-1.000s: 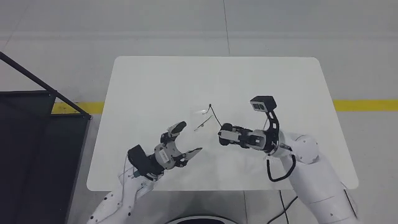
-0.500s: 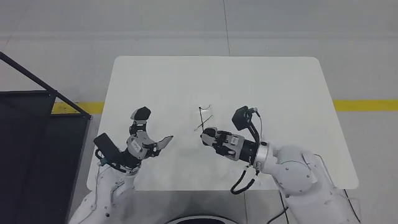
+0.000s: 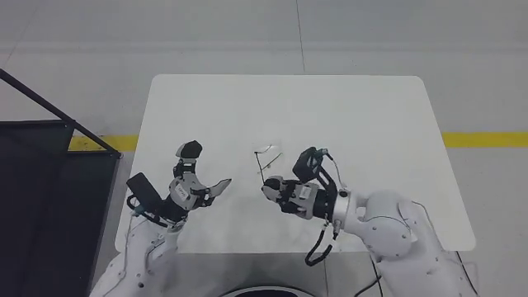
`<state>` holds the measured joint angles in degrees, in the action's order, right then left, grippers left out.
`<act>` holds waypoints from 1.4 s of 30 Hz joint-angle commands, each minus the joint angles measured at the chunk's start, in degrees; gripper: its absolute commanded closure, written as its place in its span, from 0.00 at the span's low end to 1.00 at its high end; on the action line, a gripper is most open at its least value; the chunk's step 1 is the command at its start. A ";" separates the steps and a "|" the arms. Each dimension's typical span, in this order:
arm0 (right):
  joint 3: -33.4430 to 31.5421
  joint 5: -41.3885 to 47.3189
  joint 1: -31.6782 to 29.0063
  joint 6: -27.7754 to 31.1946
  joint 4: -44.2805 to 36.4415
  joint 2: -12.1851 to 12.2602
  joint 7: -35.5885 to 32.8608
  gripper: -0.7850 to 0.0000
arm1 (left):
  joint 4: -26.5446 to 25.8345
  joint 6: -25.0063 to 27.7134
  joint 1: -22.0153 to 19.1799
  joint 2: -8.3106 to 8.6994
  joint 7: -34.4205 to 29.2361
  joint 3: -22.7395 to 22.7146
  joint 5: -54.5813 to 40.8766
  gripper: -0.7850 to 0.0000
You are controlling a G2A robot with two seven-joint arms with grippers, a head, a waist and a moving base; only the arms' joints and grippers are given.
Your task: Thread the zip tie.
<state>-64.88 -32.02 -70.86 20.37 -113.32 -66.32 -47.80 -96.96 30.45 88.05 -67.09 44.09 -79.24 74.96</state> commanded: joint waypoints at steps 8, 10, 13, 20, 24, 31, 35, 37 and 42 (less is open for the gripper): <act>9.65 -25.45 5.46 -12.00 -4.92 -0.45 -14.38 1.00 | -0.54 5.38 0.00 0.72 -3.64 -3.85 -2.72 0.00; 12.17 -28.82 7.63 -14.19 -3.80 -0.91 -17.80 1.00 | -0.81 6.28 0.18 0.83 -4.05 -4.30 -2.92 0.00; 16.11 -32.64 11.47 -17.73 -1.76 -1.93 -22.49 1.00 | -1.12 8.32 0.48 0.99 -3.98 -4.80 -3.43 0.00; 22.80 -35.39 20.33 -23.04 3.81 -4.77 -31.38 1.00 | -0.85 9.61 0.94 1.15 -3.71 -5.47 -3.75 0.00; 26.09 -36.32 25.14 -25.85 7.80 -6.64 -36.18 1.00 | -0.47 10.58 0.83 1.19 -3.19 -5.25 -3.38 0.00; 30.52 -35.13 31.24 -28.70 14.59 -9.99 -40.02 1.00 | 0.17 10.91 0.54 1.20 -2.45 -4.72 -2.55 0.00; 31.83 -34.84 33.35 -29.84 18.19 -11.49 -40.20 1.00 | 0.58 11.25 0.39 1.23 -2.08 -4.57 -2.21 0.00; 32.25 -34.37 34.05 -30.03 19.44 -12.16 -40.11 1.00 | 0.83 11.26 0.27 1.22 -1.96 -4.38 -2.13 0.00; 32.28 -33.63 35.33 -30.39 22.07 -13.39 -39.80 0.93 | 1.32 11.46 -0.17 1.22 -1.73 -3.94 -1.92 0.00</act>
<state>-32.55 -65.78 -35.71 -9.97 -91.74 -79.48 -87.65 -95.77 41.89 87.99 -65.88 42.28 -83.30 72.94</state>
